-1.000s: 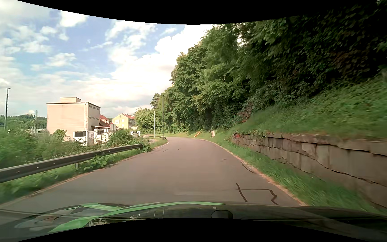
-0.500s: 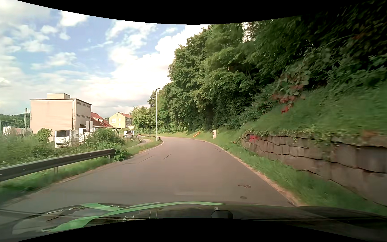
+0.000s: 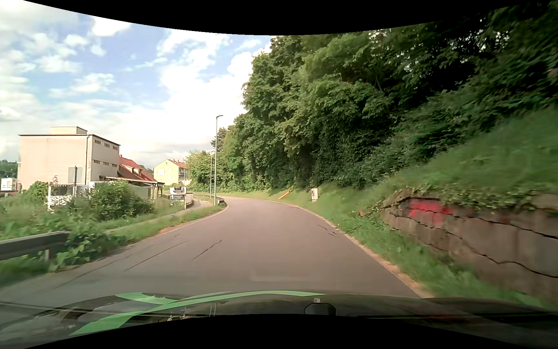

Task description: Follow the waypoints while adhering to traffic rules and regulations

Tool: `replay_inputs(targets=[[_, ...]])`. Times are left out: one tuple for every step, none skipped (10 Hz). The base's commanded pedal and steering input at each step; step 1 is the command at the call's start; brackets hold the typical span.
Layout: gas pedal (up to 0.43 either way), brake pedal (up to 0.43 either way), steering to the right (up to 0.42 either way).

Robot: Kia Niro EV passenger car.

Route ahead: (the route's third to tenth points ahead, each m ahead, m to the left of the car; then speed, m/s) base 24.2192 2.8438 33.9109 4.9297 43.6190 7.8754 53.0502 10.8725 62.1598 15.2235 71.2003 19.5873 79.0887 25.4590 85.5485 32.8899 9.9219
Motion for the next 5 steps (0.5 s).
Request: replay_inputs(targets=[[0.110, 0.000, -0.023], [0.110, 0.000, -0.023], [0.110, 0.000, -0.023], [0.110, 0.000, -0.023], [0.110, 0.000, -0.023]])
